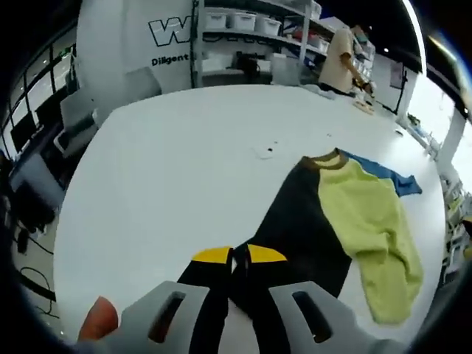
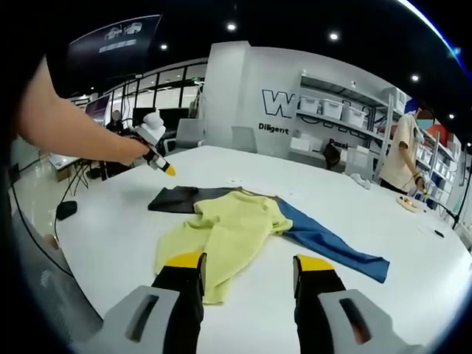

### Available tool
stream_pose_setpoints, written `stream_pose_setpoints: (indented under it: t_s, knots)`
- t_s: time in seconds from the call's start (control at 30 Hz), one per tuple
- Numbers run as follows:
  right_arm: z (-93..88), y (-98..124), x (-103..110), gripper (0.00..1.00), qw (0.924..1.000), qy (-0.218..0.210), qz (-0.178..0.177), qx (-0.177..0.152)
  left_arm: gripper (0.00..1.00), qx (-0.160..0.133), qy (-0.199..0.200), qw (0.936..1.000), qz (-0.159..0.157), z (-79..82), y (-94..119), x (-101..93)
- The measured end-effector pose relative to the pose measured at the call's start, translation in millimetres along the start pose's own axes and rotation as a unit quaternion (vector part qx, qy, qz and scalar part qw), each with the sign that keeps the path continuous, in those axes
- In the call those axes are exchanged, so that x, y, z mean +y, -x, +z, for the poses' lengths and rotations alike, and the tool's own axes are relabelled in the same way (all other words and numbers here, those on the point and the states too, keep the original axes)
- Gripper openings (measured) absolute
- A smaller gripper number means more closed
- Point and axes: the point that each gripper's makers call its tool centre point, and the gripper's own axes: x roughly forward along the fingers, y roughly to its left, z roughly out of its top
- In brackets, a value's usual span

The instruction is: Fold the garment on the visible template until the final outline fits inside the template.

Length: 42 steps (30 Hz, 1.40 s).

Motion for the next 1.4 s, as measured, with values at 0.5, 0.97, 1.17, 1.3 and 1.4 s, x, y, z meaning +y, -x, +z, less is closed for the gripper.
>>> stream_pose_setpoints:
  t_s: [0.5,0.97,1.17,1.3,1.4]
  knots:
    - [-3.3,-1,-2,0.45,1.0000,-0.001,-0.004,0.007,0.10,0.021,0.010,0.9997,-0.006,-16.1,-26,-8.4]
    - [-3.4,-2,-1,0.45,1.0000,-0.002,-0.002,0.009,0.15,0.030,0.009,0.9995,0.002,-22.6,-36,-4.9]
    - [-3.4,-3,0,0.44,1.0000,-0.002,-0.002,0.010,0.14,0.026,0.011,0.9996,0.004,-19.8,-36,-6.0]
    - [-3.7,-4,-1,0.44,0.9999,-0.002,-0.003,0.010,0.11,0.023,0.003,0.9997,0.003,-18.0,-38,-7.3]
    - [-3.7,-4,0,0.45,0.9999,-0.002,-0.003,0.011,0.07,0.022,-0.006,0.9997,0.004,-16.9,-38,-7.9]
